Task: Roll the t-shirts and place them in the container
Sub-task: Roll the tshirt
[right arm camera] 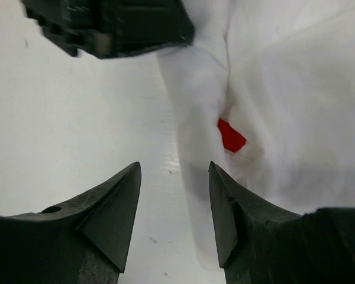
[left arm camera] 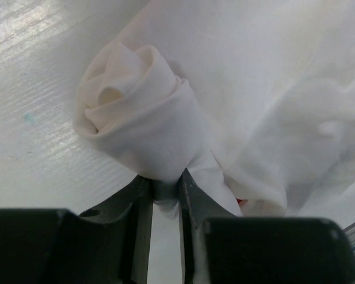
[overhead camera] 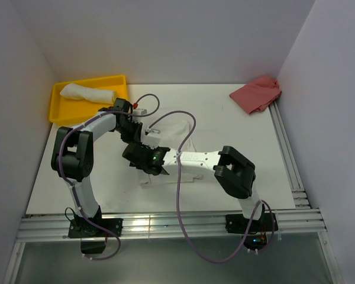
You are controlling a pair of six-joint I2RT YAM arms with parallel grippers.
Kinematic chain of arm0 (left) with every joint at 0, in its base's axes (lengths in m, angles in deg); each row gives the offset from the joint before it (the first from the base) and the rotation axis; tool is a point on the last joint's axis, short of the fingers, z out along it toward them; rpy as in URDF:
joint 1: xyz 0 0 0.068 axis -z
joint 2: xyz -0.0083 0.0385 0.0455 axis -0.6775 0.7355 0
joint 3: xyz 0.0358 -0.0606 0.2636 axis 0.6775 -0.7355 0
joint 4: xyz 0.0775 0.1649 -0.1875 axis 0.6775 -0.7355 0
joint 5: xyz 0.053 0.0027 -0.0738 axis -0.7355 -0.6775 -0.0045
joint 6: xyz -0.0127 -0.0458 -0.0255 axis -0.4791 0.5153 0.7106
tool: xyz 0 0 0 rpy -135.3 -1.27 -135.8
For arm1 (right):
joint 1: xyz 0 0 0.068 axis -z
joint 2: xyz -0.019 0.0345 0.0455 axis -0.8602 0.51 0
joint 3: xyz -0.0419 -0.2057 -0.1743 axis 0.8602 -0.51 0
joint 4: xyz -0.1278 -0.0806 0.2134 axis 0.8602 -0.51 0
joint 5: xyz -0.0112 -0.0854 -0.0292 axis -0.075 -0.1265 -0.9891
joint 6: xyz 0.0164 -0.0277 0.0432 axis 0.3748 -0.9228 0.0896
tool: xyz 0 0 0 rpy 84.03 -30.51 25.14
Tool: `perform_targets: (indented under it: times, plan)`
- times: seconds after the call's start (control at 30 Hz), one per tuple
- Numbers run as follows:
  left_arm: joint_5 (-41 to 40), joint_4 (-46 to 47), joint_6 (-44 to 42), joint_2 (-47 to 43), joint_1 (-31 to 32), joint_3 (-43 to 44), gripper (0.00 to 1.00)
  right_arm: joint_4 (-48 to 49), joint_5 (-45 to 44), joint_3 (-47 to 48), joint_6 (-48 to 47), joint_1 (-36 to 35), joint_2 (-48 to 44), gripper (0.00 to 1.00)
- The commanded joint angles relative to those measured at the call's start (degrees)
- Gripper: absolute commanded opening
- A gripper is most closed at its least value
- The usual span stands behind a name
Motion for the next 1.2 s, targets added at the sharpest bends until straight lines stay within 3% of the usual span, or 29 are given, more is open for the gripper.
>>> perform_targets:
  times: [0.0,0.3,0.53,0.63,0.87,0.97,1.17]
  plan:
    - [-0.65,1.0,0.02,-0.62,0.48,2.04,0.22,-6.78,-5.41,5.22,-3.17,-0.21,1.4,0.57]
    - [-0.47,0.65,-0.07,-0.71,0.75,2.21,0.24,-11.17,-5.5,17.69,-7.13,-0.21,9.57,0.57]
    - [-0.65,0.56,-0.34,-0.88,0.83,2.21,0.27,-16.01,-6.03,20.61,-5.91,-0.21,14.14,0.57]
    - [-0.65,0.56,-0.34,-1.06,0.83,2.48,0.32,-18.82,-6.82,20.87,-5.11,-0.47,14.85,0.57]
    - [-0.3,0.03,-0.6,-1.06,0.83,3.97,0.63,-22.6,-5.94,20.96,-4.5,-0.91,17.4,0.57]
    - [-0.3,-0.23,-0.69,-0.97,0.83,5.02,0.7,-23.57,-5.33,20.78,-4.06,-1.0,18.45,0.57]
    - [-0.03,-1.37,-0.6,-0.8,0.83,7.13,0.72,-24.2,-5.24,20.08,-3.53,-1.09,19.16,0.54]
